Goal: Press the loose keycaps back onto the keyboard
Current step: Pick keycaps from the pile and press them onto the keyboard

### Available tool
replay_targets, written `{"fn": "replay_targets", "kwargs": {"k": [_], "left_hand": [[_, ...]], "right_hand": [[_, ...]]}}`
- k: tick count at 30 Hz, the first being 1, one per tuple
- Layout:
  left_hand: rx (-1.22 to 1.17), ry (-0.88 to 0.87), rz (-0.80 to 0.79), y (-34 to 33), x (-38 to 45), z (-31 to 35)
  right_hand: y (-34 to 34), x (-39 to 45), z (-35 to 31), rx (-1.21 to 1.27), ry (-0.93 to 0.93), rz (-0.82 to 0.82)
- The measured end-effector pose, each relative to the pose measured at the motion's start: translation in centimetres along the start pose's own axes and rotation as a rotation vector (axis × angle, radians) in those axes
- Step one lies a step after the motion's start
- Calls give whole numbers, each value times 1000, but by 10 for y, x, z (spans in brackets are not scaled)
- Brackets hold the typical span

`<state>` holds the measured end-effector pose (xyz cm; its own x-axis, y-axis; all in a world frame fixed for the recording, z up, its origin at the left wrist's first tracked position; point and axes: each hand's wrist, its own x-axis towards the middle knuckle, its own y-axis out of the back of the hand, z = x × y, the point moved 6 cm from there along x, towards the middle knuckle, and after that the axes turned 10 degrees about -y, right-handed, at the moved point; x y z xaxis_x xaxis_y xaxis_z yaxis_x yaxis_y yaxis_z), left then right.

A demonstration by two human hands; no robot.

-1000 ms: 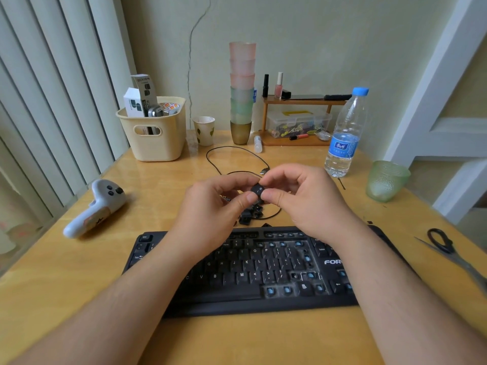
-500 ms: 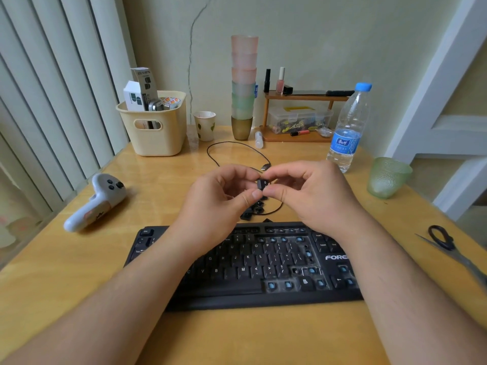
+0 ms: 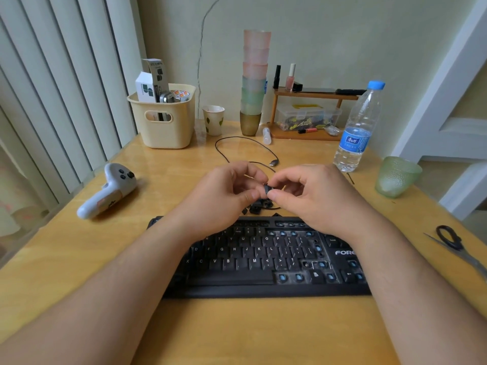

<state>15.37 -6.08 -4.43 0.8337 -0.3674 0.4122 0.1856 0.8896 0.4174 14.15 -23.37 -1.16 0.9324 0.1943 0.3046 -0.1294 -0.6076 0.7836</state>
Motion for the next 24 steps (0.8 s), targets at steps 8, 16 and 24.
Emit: {"fn": "replay_targets", "kwargs": {"k": [8,16,24], "left_hand": [[371,14,-2,12,1,-3],[419,-24,56,17,3,-2],[441,-43,28,14,3,-3]], "right_hand": [[5,4,9,-335,-41,-278],[-21,-11,16,-378,-34,-366],[-33,-4,9,-384,-28,-460]]}}
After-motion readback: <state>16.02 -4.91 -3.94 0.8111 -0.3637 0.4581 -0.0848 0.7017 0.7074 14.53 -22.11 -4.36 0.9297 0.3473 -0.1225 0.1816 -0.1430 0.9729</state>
